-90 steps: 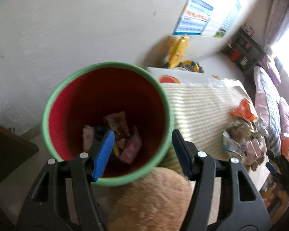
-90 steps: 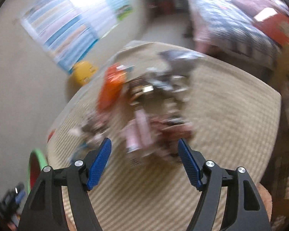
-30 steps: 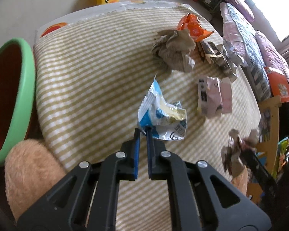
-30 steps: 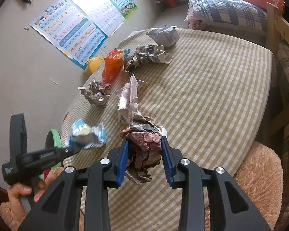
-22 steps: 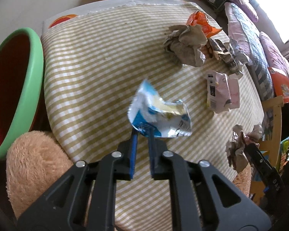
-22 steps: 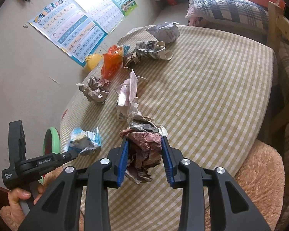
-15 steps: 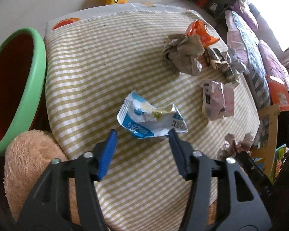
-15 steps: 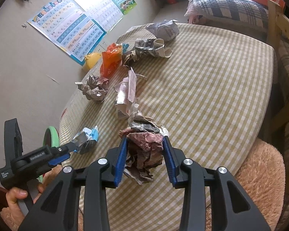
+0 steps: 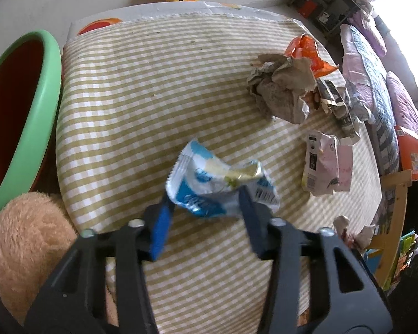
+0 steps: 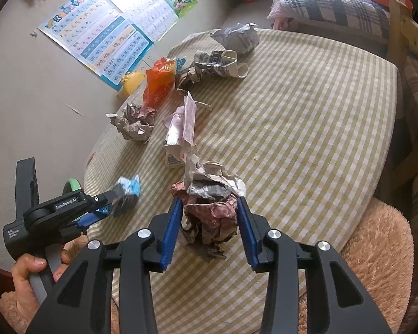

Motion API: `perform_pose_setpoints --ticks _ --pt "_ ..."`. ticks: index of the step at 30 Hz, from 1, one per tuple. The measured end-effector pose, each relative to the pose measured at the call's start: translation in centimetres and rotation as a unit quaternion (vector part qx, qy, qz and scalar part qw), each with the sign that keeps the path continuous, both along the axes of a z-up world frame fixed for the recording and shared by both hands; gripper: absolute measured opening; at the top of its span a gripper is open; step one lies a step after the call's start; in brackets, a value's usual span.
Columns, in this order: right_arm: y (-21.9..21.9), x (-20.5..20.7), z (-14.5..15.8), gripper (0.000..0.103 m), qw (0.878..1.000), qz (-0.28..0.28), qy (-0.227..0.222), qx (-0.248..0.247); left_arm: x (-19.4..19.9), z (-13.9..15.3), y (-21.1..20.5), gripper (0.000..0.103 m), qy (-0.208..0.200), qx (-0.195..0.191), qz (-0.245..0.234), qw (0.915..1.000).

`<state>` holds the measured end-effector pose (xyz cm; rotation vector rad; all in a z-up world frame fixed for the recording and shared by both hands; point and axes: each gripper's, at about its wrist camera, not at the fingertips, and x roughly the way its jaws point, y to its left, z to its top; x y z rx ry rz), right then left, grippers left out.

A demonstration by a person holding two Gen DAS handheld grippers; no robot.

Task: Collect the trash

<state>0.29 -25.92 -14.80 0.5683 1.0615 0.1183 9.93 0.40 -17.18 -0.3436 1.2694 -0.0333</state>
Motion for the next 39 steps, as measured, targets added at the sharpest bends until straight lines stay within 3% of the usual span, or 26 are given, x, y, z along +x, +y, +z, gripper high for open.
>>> perform_pose_setpoints --ticks 1,6,24,39 --pt "0.0 0.0 0.0 0.038 1.000 0.000 0.000 0.000 0.0 -0.1 0.1 0.017 0.002 -0.002 0.000 1.0000" --pt "0.1 0.0 0.1 0.038 1.000 0.000 0.000 -0.001 -0.5 0.6 0.2 0.009 -0.012 -0.008 -0.002 0.9999" --pt "0.3 -0.2 1.5 0.038 1.000 -0.006 -0.017 -0.014 -3.5 6.5 -0.4 0.008 -0.104 0.018 -0.035 0.9938" --pt "2.0 -0.3 3.8 0.038 0.999 0.010 -0.038 -0.018 -4.7 8.0 0.2 0.008 -0.128 0.018 -0.042 0.9907"
